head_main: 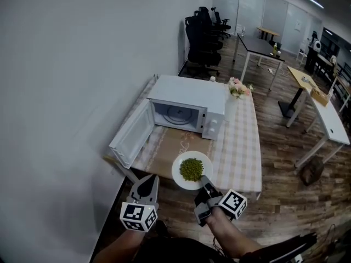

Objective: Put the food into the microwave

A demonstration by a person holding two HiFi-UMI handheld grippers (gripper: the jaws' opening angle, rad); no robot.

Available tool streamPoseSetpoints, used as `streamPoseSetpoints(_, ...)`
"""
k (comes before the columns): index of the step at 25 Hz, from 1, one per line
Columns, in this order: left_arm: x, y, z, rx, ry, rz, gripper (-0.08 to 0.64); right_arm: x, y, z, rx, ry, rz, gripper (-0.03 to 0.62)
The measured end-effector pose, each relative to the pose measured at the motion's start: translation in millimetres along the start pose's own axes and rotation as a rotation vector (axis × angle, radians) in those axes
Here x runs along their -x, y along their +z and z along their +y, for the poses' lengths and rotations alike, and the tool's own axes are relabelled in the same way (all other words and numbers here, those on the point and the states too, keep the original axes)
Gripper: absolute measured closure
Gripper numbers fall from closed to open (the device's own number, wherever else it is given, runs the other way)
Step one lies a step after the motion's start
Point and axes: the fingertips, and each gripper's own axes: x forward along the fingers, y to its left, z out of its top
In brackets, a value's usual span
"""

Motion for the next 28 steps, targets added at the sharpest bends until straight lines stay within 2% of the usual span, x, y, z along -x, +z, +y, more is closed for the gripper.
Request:
streamPoseSetpoints(10,-34,5,47,0.001,-0.099,0.004,0.552,-70,-8,7,0.007,-0.046,-0.046,0.558)
streamPoseSetpoints(15,-36,5,75,0.04,-0.132,0.005,0.552,-97,-20,12,0.013,-0.069,-0.077,0.558)
streamPoseSetpoints(18,-43,4,86,0.025,-0.16,0.012,0.552,-113,-20,9,0.008,-0.086,-0.104,0.558)
streamPoseSetpoints(28,-74,-1,115,0.032,-0.163,0.021,0.552,-167,-5,-1,0.005,-0.098,-0.116,0.558)
